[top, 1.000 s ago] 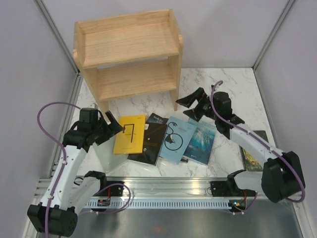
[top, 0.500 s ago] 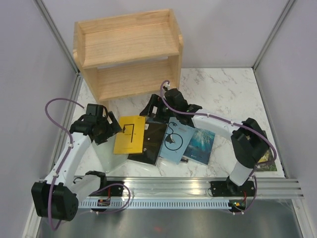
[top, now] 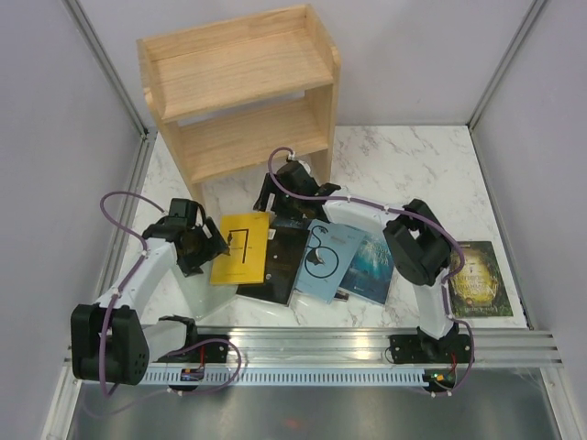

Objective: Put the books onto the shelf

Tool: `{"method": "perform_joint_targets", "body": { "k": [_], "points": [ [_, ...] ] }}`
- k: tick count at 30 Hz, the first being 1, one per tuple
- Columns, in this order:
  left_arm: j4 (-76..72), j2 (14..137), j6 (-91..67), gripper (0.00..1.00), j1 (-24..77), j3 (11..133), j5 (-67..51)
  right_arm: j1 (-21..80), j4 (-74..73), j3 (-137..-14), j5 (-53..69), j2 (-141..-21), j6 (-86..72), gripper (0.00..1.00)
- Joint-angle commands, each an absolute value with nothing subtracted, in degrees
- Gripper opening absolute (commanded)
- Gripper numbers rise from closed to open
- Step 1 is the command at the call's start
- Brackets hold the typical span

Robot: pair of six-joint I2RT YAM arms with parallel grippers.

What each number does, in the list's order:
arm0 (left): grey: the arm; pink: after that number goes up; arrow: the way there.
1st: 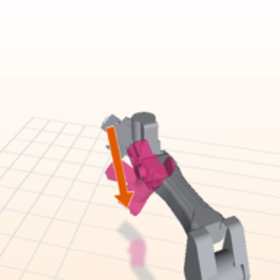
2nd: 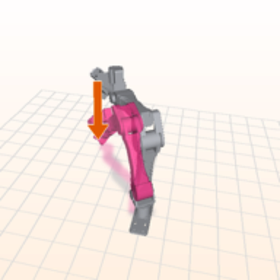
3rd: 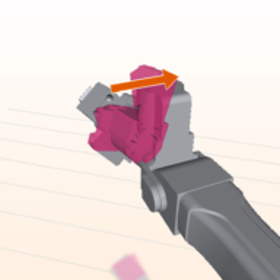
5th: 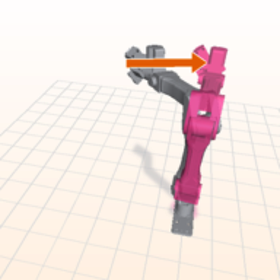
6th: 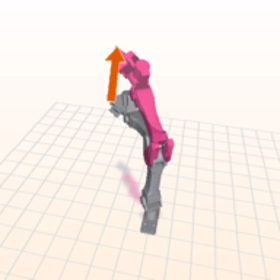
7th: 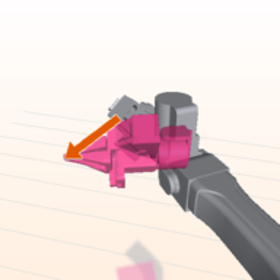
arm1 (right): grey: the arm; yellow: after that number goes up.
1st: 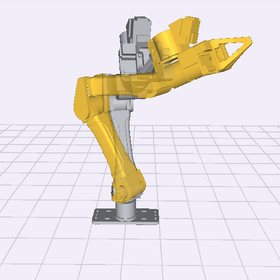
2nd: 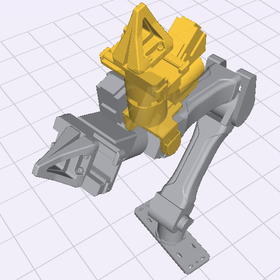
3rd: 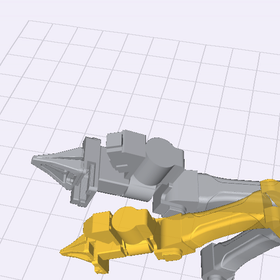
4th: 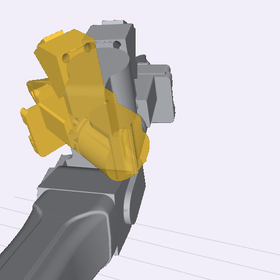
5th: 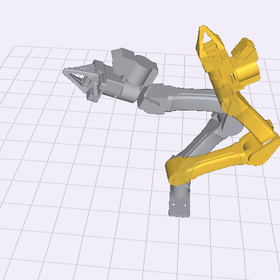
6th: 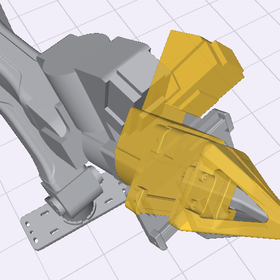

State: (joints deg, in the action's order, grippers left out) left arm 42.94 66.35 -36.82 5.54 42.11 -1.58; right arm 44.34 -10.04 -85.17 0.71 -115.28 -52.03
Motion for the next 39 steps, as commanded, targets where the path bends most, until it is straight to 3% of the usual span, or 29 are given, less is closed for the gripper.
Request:
{"method": "perform_joint_targets", "body": {
  "k": [1,7,13,16,17,19,20,21,34,39],
  "points": [
    [39.29,66.97,-39.11,0.92,5.36,40.17,-4.04,44.30,-11.87,-88.77,0.35,-120.66,-50.80,0.91],
    [37.88,65.48,-39.46,0.92,5.36,38.23,-5.71,46.22,-8.45,-87.98,2.98,-123.92,-54.05,0.87],
    [37.18,65.21,-39.11,0.92,5.36,37.79,-6.59,48.25,-0.44,-84.55,4.74,-124.10,-57.57,0.68],
    [36.56,65.39,-39.02,0.92,5.36,37.35,-7.47,48.43,2.72,-84.20,6.50,-125.15,-58.45,0.51],
    [36.48,65.13,-39.02,0.92,5.36,37.44,-7.56,48.34,3.33,-84.20,7.11,-125.42,-58.53,0.38],
    [36.47,64.86,-38.76,0.92,5.36,37.44,-7.91,48.34,3.60,-83.94,7.56,-125.77,-58.45,0.23],
    [36.30,64.25,-38.67,0.92,5.36,37.53,-7.91,48.34,3.60,-83.76,7.47,-125.60,-58.19,0.04],
    [36.39,63.99,-38.41,0.92,5.36,37.70,-8.08,48.43,3.34,-83.32,7.12,-124.81,-57.75,0.00],
    [38.41,50.38,-34.63,0.93,5.10,41.57,-11.60,46.15,-1.30,-69.00,4.56,-101.35,-52.12,0.00],
    [36.48,47.82,-31.38,0.93,5.10,42.71,-18.88,44.22,-1.06,-65.13,7.99,-91.07,-53.52,0.00]
  ]
}}
